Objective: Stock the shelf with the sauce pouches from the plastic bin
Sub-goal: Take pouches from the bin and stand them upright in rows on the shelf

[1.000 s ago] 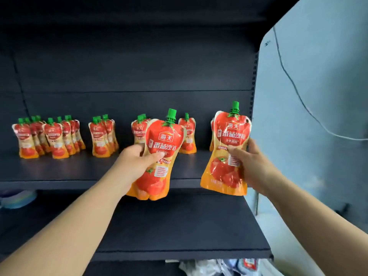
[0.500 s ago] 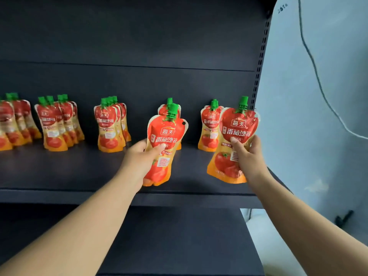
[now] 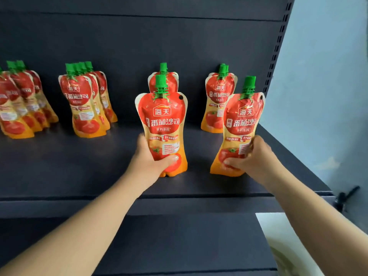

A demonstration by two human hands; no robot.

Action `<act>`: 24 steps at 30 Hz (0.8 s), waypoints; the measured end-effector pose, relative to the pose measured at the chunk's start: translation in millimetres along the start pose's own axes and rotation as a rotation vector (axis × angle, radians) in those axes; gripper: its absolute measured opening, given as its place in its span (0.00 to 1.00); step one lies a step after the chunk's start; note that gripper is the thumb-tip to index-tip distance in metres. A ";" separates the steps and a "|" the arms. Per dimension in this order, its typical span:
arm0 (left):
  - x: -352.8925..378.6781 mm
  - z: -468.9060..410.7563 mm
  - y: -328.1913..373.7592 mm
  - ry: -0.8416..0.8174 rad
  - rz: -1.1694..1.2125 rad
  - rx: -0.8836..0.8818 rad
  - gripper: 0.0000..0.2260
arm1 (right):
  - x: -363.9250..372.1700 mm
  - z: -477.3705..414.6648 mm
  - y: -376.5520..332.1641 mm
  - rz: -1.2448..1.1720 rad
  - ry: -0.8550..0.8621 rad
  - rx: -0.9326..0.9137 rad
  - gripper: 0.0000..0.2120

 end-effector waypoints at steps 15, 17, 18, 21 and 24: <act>14.4 -115.2 -26.9 0.003 -0.010 0.010 0.26 | 39.9 -97.5 -2.6 -0.155 0.196 0.016 0.29; 15.3 -121.7 -28.9 -0.004 -0.023 0.011 0.26 | 42.8 -104.6 -2.0 -0.149 0.191 0.023 0.29; 15.5 -126.0 -29.3 -0.008 -0.027 0.012 0.26 | 43.5 -109.5 -2.3 -0.149 0.190 0.023 0.29; 15.5 -135.8 -30.2 -0.020 -0.027 0.008 0.26 | 45.1 -119.7 -2.5 -0.144 0.182 0.034 0.29; 16.0 -144.3 -31.7 -0.039 -0.018 0.000 0.26 | 46.1 -125.8 -0.3 -0.131 0.172 0.045 0.29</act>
Point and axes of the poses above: each hand's wrist, its own z-axis away from the middle knuckle, its own x-axis out of the palm, y = z × x, the point moved 5 cm from there along -z, towards the middle knuckle, and after that the axes turned 2 degrees about -y, right-handed, at the moved point
